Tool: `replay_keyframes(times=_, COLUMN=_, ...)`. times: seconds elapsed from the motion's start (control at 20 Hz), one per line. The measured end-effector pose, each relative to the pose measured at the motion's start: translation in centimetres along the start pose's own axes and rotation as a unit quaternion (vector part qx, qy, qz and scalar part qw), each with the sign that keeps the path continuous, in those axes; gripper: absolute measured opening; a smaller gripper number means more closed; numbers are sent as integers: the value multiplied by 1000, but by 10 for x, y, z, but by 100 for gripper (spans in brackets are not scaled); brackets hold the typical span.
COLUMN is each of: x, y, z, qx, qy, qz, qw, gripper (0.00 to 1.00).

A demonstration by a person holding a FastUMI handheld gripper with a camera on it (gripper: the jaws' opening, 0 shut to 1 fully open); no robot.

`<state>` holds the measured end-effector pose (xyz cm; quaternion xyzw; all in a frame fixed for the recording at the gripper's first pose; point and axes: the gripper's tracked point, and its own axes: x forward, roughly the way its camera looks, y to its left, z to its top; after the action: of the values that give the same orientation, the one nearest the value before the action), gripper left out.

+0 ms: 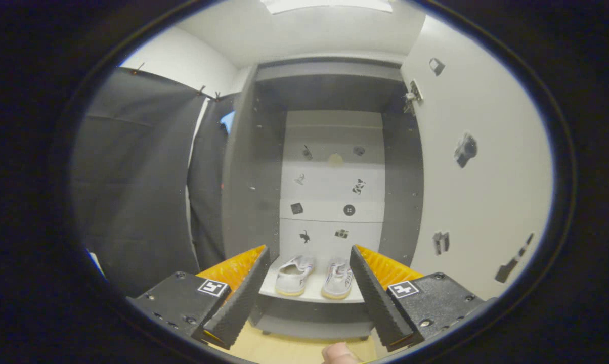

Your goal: Open the shoe cabinet door, grab the shoes and put them into the shoe cabinet, then close the shoe cabinet door.

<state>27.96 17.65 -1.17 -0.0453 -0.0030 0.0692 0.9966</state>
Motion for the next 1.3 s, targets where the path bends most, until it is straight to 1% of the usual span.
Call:
replay_keyframes(times=0.05, x=-21, y=-5, z=7, qx=-5, qy=-2, qz=-12, qw=1000, gripper=100)
replay_keyframes(times=0.1, x=-41, y=-5, z=12, qx=-6, qy=0, qz=-14, qw=1000, gripper=100)
replay_keyframes(times=0.2, x=-80, y=-6, z=24, qx=14, qy=-3, qz=-16, qw=1000, gripper=100)
replay_keyframes(times=0.25, x=-95, y=-7, z=31, qx=22, qy=-5, qz=-11, qw=1000, gripper=100)
replay_keyframes(times=0.35, x=-129, y=-10, z=43, qx=12, qy=-11, qz=-1, qw=1000, gripper=100)
replay_keyframes(times=0.5, x=-176, y=-12, z=72, qx=4, qy=-48, qz=13, qw=999, gripper=100)
replay_keyframes(times=0.7, x=-229, y=-16, z=84, qx=11, qy=-70, qz=50, qw=996, gripper=100)
replay_keyframes(times=0.8, x=-251, y=-34, z=82, qx=11, qy=-81, qz=52, qw=995, gripper=100)
replay_keyframes(times=0.9, x=-269, y=-60, z=66, qx=-9, qy=-82, qz=43, qw=996, gripper=100)
replay_keyframes(times=1.05, x=-295, y=-101, z=36, qx=15, qy=-76, qz=27, qw=997, gripper=100)
replay_keyframes(times=1.15, x=-309, y=-139, z=19, qx=28, qy=-78, qz=13, qw=996, gripper=100)
replay_keyframes(times=1.2, x=-315, y=-163, z=11, qx=28, qy=-81, qz=-6, qw=996, gripper=100)
replay_keyframes(times=1.25, x=-284, y=-191, z=-8, qx=28, qy=-81, qz=-31, qw=996, gripper=100)
replay_keyframes(times=1.3, x=-288, y=-217, z=-15, qx=30, qy=-80, qz=-60, qw=995, gripper=100)
